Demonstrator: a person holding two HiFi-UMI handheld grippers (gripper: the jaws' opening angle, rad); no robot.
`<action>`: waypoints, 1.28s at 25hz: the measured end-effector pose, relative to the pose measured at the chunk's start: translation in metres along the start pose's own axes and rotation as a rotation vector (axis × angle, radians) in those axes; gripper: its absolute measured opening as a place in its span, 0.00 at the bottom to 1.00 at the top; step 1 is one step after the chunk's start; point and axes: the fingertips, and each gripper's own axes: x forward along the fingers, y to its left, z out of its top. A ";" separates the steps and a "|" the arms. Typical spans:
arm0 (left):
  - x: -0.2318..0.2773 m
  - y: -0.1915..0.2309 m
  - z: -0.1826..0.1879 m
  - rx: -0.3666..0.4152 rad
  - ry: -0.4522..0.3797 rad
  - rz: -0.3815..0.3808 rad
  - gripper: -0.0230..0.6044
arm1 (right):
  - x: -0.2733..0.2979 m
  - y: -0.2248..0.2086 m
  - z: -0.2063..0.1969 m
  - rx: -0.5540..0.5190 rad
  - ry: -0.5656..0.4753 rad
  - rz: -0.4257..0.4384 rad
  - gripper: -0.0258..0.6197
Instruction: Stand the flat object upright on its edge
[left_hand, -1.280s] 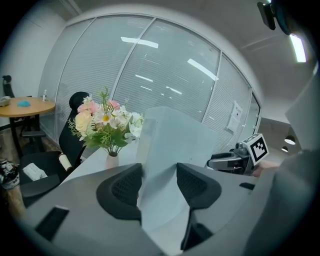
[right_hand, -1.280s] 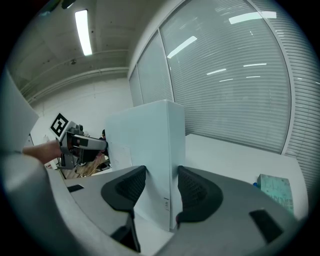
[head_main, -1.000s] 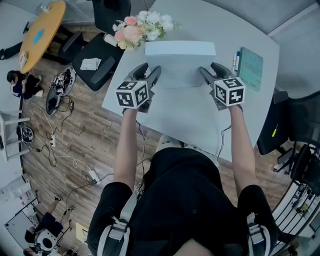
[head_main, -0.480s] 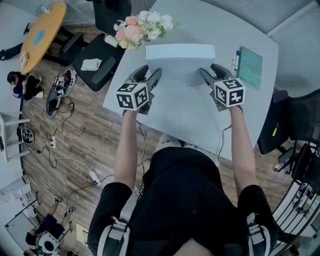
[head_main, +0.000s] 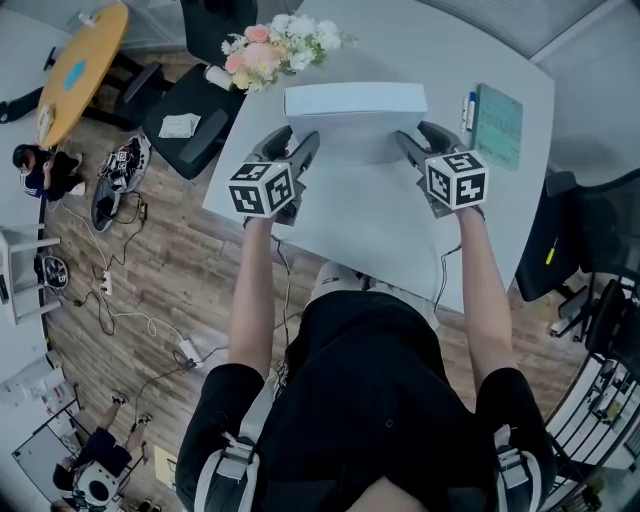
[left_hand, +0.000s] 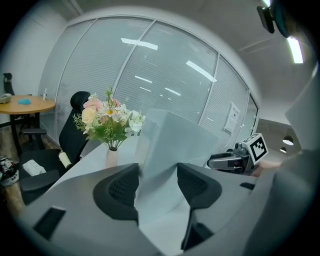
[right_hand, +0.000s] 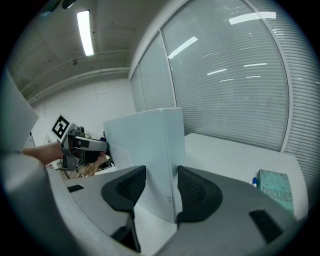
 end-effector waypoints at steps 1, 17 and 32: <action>-0.001 -0.002 -0.001 -0.004 0.002 0.007 0.41 | -0.002 0.000 -0.001 0.001 -0.001 -0.001 0.37; -0.048 -0.050 -0.018 -0.015 -0.006 0.142 0.41 | -0.072 0.015 -0.011 -0.009 -0.044 0.040 0.37; -0.135 -0.197 -0.111 -0.009 -0.024 0.157 0.41 | -0.205 0.082 -0.095 -0.054 -0.071 0.145 0.34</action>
